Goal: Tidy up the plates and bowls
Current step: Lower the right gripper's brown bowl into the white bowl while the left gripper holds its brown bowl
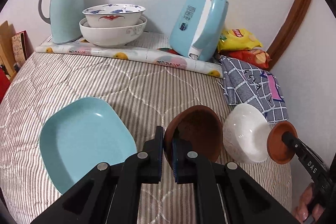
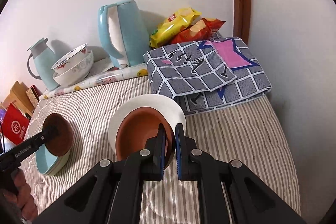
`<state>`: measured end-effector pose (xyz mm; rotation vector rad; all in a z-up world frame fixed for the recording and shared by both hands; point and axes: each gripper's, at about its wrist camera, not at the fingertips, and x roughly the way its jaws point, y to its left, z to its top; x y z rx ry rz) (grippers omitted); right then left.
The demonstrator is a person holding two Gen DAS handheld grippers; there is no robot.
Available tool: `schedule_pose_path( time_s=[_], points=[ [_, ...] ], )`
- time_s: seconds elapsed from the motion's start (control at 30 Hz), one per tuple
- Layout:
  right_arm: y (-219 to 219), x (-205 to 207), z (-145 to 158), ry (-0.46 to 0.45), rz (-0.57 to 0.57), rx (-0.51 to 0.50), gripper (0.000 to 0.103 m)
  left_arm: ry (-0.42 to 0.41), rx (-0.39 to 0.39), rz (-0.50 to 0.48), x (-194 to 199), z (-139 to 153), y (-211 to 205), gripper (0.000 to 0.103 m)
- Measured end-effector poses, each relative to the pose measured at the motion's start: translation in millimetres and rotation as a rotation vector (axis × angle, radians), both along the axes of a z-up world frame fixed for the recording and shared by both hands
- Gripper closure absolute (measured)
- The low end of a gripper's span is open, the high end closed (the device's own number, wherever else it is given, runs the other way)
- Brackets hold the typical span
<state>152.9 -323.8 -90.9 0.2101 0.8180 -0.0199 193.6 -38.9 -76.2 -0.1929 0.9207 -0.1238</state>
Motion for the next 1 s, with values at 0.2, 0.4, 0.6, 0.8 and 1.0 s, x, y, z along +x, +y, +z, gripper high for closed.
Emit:
schedule_pose_path(
  time_s=[0.2,0.4,0.6,0.8,1.0],
  points=[
    [3.9,24.3,-12.4,0.036,-0.003,-0.002,0.094,0.004,0.010,0.026,11.5,-2.6,8.8,0.095],
    [10.8,41.3,-26.6,0.064,0.015,-0.019,0.094,0.018,0.006,0.047,21.9,-8.9,15.9,0.095],
    [14.6,50.2,-38.1,0.091,0.027,-0.012,0.094,0.030,0.008,0.046,28.7,-16.7,15.0,0.095],
    [17.9,59.8,-48.1,0.122,0.033,-0.019,0.094,0.039,-0.002,0.041,34.0,-20.1,14.3,0.095],
    [22.9,65.0,-58.5,0.150,0.044,-0.028,0.094,0.037,0.010,0.036,38.9,-22.7,11.9,0.095]
  ],
)
